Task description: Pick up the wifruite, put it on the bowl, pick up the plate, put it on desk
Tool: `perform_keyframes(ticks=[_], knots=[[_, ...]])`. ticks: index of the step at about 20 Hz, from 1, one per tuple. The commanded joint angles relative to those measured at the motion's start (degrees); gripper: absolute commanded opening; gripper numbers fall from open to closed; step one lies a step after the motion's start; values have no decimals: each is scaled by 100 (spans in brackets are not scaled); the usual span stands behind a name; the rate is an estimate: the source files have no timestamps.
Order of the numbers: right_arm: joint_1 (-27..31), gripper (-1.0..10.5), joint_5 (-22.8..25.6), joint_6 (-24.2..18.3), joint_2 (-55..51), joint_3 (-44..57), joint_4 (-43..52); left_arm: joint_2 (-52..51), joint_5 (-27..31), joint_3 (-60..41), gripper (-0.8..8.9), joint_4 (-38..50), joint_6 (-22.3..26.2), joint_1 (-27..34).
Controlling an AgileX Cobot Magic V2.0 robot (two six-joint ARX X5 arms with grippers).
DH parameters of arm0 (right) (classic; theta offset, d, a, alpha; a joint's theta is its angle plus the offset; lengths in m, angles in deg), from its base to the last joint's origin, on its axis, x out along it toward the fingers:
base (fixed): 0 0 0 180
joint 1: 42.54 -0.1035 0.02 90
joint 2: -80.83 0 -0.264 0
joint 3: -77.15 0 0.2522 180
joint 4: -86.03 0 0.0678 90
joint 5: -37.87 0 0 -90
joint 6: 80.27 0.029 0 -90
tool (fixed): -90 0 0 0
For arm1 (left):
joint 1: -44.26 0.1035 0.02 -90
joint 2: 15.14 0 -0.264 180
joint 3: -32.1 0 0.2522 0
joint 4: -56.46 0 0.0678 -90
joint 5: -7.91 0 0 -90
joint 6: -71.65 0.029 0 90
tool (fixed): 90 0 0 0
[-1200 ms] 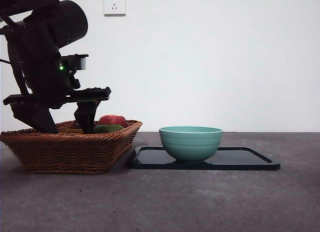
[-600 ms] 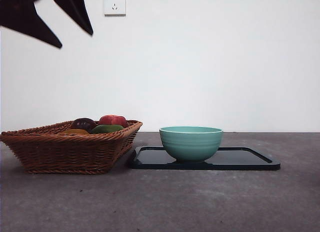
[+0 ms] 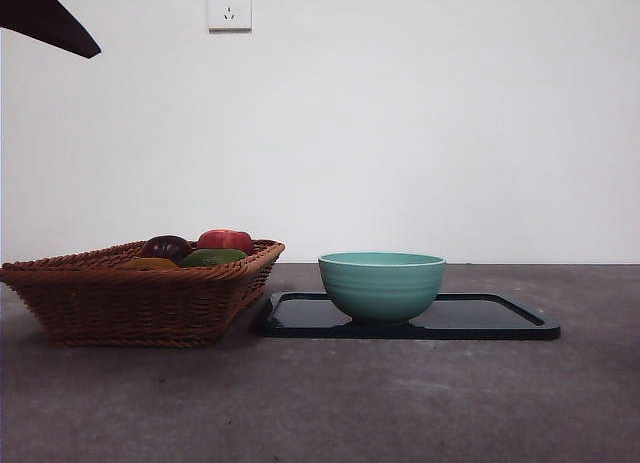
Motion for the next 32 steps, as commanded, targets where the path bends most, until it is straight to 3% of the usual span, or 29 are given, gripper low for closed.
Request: perform_keyframes(ticks=[1, 12, 18, 20, 32], knots=[[-48, 173, 22, 138, 17, -68, 48, 33, -52, 98, 343, 37, 168, -28], [-48, 173, 24, 223, 17, -68, 52, 33, -52, 98, 343, 35, 210, -28], [-15, 233, 382, 1091, 372, -177, 756, 33, -52, 98, 343, 35, 210, -28], [70, 247, 625, 1064, 859, -452, 785, 33, -52, 98, 343, 35, 210, -28], [898, 254, 621, 254, 4481, -2761, 782, 33, -52, 98, 343, 37, 251, -28]])
